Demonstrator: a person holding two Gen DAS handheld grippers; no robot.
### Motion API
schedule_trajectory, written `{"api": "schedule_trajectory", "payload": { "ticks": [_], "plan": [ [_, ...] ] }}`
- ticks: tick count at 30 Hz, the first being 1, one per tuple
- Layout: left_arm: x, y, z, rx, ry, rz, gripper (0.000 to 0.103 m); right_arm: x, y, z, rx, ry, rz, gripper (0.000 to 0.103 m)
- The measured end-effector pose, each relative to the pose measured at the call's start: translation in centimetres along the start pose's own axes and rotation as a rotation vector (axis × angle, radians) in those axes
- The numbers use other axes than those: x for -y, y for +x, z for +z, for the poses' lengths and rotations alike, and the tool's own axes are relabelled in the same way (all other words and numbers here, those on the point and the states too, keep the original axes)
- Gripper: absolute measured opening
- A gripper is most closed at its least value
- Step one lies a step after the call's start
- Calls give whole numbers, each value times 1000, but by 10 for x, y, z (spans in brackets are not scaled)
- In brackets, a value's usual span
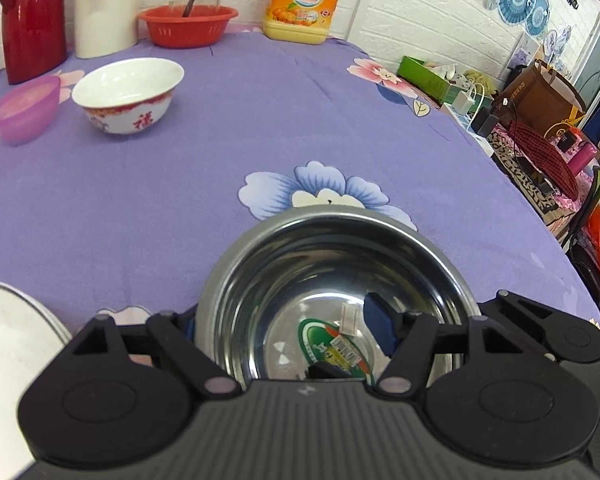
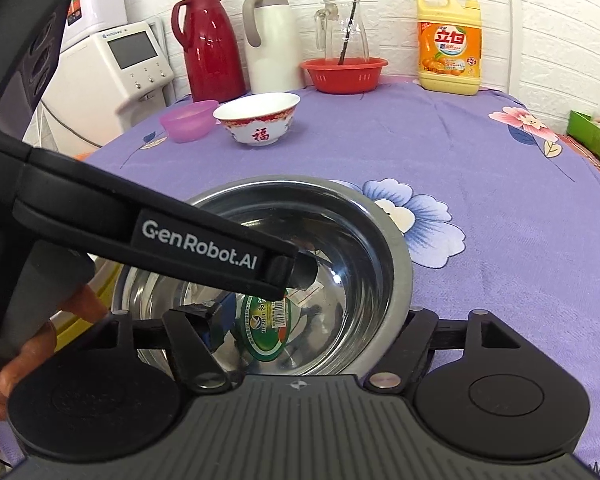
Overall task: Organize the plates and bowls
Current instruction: 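Carry the steel bowl with the left tool beside the plate stack and release, then move the left tool to the white red-print bowl and grip its rim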
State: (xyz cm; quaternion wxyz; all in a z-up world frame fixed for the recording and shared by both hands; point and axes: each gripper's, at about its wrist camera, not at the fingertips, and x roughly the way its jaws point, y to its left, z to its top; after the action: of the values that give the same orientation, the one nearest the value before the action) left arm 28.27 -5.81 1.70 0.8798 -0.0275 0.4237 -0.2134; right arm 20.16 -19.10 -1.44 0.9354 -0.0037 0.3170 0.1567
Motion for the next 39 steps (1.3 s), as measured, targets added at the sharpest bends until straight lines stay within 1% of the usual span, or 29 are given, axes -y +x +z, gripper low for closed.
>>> {"api": "schedule_trajectory", "payload": {
  "ticks": [2,3,5,7,9,11,16,19,22,24,27,30,33,35,37,39],
  "plan": [
    [0,5,-1,-7,0,-4,66,5,2,-2,-13,13,4,103],
    [1,7,-1,-8,7,-1,67,5,3,-2,-6,8,4,103],
    [3,8,-2,2,34,7,67,5,3,-2,-9,2,9,103],
    [1,4,0,5,29,-17,68,9,2,-1,-9,23,33,103],
    [-3,-6,4,26,23,-33,69,16,-4,-1,-6,58,59,103],
    [-9,-20,9,52,27,-15,69,24,-17,-3,15,68,60,103],
    [-34,-52,23,132,17,46,69,41,-44,-1,73,70,1,103],
    [-54,-63,37,158,-22,74,69,52,-46,13,91,79,9,103],
    [-74,-72,52,191,-65,86,69,56,-38,38,105,54,22,103],
    [-88,-76,61,203,-104,88,69,56,-30,56,111,31,31,103],
    [-108,-74,75,212,-166,69,69,57,-10,85,106,14,65,103],
    [-129,-60,90,205,-260,25,69,57,21,114,77,18,108,103],
    [-152,-36,107,185,-380,-4,69,50,60,140,33,16,140,103],
    [-164,-16,117,160,-447,6,69,42,86,152,8,-5,147,103],
    [-173,0,126,143,-493,32,69,34,108,160,-13,-23,152,103],
    [-179,13,136,122,-504,66,69,29,129,168,-30,-36,172,103]
  ]
}}
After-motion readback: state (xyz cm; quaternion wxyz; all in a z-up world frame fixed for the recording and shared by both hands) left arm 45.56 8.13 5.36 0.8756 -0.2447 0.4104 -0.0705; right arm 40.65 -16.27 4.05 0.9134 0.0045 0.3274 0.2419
